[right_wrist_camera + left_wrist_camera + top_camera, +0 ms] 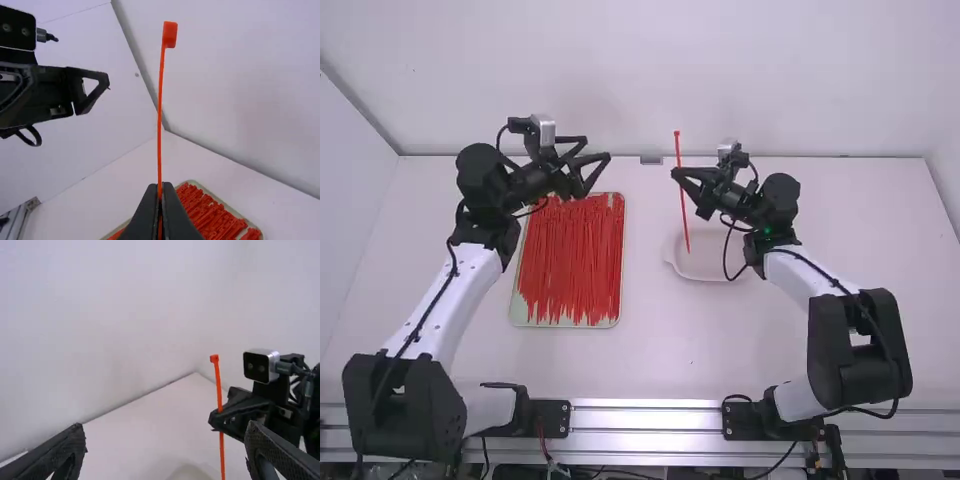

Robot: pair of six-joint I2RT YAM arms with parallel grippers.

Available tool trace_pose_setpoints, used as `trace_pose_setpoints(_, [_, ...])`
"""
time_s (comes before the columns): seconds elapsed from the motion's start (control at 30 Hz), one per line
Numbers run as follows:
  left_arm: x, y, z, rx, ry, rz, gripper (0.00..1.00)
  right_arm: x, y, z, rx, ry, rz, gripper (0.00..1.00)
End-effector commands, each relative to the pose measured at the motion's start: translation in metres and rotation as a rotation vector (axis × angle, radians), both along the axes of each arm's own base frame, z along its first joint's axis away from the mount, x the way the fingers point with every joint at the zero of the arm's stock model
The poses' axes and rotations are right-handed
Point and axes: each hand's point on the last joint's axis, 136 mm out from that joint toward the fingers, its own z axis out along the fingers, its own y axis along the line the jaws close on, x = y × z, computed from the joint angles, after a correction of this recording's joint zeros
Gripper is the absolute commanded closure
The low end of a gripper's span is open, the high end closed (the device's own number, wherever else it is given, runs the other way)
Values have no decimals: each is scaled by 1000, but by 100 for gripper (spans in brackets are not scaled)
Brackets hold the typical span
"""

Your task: Fasten the cable tie

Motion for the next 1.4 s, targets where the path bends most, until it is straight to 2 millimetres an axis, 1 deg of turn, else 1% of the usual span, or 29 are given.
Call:
trace_pose_setpoints(0.0, [0, -8, 8, 1, -17, -67, 16, -1, 5, 8, 5, -17, 27, 100])
trace_pose_setpoints(0.13, [4, -14, 7, 3, -20, -140, 15, -1, 5, 8, 4, -17, 33, 100])
trace_pose_setpoints(0.3, [15, -24, 0, 6, -5, -200, 16, -1, 5, 8, 2, -21, 32, 100])
trace_pose_setpoints(0.4, [15, -27, -1, 21, -27, -229, 15, -2, 5, 7, 1, -22, 36, 100])
trace_pose_setpoints(0.5, [15, -38, 0, 25, -38, -258, 13, -4, 9, 7, 0, -24, 46, 100])
trace_pose_setpoints(0.53, [15, -38, 0, 26, -40, -259, 12, -4, 9, 7, 0, -24, 48, 100])
trace_pose_setpoints(0.7, [-2, -56, 8, 59, -112, -355, 11, -13, 21, 7, -15, -52, 91, 100])
trace_pose_setpoints(0.73, [-5, -62, 8, 67, -126, -373, 9, -15, 23, 7, -15, -51, 101, 100])
trace_pose_setpoints(0.77, [-5, -63, 8, 67, -125, -372, 7, -17, 25, 7, -16, -52, 108, 100])
trace_pose_setpoints(0.93, [-5, -61, 9, 67, -126, -376, 4, -22, 25, 7, -19, -64, 141, 100])
trace_pose_setpoints(1.0, [-17, -63, 8, 87, -168, -443, 4, -26, 24, 9, -22, -82, 165, 100])
trace_pose_setpoints(1.07, [-21, -65, 8, 94, -184, -469, 4, -27, 24, 10, -23, -88, 171, 100])
trace_pose_setpoints(1.2, [-21, -67, 8, 103, -200, -468, 3, -29, 24, 16, -15, -116, 174, 100])
trace_pose_setpoints(1.33, [-22, -67, 14, 101, -230, -466, 5, -32, 24, 26, -2, -177, 171, 100])
trace_pose_setpoints(1.37, [-22, -67, 16, 102, -249, -466, 5, -35, 28, 31, 10, -193, 177, 100])
